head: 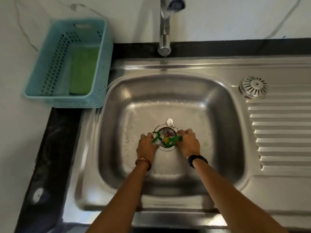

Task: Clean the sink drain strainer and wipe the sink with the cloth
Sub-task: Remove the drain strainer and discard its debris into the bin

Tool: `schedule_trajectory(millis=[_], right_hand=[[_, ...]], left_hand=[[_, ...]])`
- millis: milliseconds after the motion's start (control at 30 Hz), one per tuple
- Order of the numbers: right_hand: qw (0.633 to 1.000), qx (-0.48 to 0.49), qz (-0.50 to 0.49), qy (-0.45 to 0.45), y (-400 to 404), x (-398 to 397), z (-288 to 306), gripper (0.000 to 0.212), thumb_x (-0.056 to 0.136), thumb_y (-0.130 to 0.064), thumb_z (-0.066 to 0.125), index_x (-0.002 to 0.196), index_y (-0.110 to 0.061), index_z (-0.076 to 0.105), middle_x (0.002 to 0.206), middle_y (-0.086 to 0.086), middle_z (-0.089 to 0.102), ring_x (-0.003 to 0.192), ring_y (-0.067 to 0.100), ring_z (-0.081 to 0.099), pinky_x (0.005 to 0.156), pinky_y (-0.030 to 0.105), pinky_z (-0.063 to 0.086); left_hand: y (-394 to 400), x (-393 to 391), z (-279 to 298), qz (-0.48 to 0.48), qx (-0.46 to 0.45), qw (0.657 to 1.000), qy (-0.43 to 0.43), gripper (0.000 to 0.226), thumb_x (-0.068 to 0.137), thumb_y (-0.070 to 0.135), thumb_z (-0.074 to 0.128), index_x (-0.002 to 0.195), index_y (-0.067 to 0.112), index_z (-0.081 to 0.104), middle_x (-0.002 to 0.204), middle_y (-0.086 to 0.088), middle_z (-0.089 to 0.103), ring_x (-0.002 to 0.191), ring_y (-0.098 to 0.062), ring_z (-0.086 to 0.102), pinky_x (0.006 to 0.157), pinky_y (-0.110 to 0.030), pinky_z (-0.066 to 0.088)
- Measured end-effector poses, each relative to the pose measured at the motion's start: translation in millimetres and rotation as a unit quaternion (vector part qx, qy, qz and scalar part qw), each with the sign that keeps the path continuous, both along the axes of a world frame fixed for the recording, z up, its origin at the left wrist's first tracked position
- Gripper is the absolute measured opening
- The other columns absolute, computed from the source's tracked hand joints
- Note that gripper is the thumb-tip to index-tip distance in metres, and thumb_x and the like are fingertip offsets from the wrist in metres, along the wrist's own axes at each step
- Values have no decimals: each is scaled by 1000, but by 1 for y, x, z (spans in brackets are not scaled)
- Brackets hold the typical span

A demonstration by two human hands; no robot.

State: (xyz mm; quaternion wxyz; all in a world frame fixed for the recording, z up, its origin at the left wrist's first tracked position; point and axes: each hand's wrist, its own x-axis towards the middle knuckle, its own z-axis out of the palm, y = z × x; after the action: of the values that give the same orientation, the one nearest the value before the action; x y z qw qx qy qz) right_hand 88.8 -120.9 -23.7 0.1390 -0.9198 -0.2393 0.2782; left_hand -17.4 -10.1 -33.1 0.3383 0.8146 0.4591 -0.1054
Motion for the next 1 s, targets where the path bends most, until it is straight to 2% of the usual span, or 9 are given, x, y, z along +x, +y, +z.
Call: schedule_trajectory(millis=[167,300,467,533,600,667,800,900,1000], right_hand=[[996,-51,46,-52,2,-11,-11,27,95,-12,41,121,-9,49,117,15,50,105,32,53,83,41,50],[998,-58,9,-30,1,-17,-8,24,93,-8,43,112,-4,56,113,17,60,101,32,59,80,37,48],[974,108,-183,74,1,-24,18,19,85,-8,58,102,-5,66,103,17,69,89,28,63,75,27,50],[944,187,-240,126,-1,-32,36,18,84,-8,61,100,-3,67,100,17,69,86,29,65,80,37,56],[914,266,-260,159,-8,-49,60,11,84,-8,61,93,-6,67,92,12,69,72,20,65,67,26,59],[892,339,-237,183,-19,-76,88,9,84,-8,61,82,-16,65,84,4,68,59,8,62,53,13,54],[871,404,-124,250,-59,-151,133,16,83,-8,63,76,-23,64,62,-9,66,49,0,57,51,14,50],[865,404,-19,299,-94,-213,146,15,83,-9,63,77,-22,63,58,-13,66,52,-1,56,52,14,49],[865,366,80,334,-129,-281,142,12,83,-10,63,81,-21,65,63,-9,68,54,1,55,53,14,48]], left_hand=[[8,-2,-3,-59,-1,998,6,21,92,17,48,102,1,57,112,-19,59,102,-32,55,79,-39,44],[9,-5,7,-19,-39,999,-2,22,89,20,53,96,0,61,106,-18,63,97,-34,58,72,-35,44],[5,-16,41,76,-76,991,-76,11,81,13,61,87,4,65,97,-16,69,91,-32,64,73,-29,48],[-1,-23,61,100,-83,984,-121,8,80,12,63,85,6,65,91,-17,70,87,-35,66,78,-38,54],[-11,-40,88,123,-78,973,-178,5,79,11,65,78,11,60,80,-16,67,81,-36,66,76,-43,54],[-28,-70,115,160,-56,961,-217,11,79,13,66,77,16,55,76,-12,67,71,-29,66,73,-38,53],[-89,-158,157,253,-38,920,-296,17,82,13,66,77,20,51,67,3,61,43,-8,57,51,-23,51],[-148,-236,165,346,-30,868,-354,13,83,7,64,79,12,52,65,0,59,43,-4,58,43,-15,49],[-209,-314,151,439,-19,825,-355,13,83,8,64,84,-1,55,72,-11,63,49,-9,61,48,-21,53]])
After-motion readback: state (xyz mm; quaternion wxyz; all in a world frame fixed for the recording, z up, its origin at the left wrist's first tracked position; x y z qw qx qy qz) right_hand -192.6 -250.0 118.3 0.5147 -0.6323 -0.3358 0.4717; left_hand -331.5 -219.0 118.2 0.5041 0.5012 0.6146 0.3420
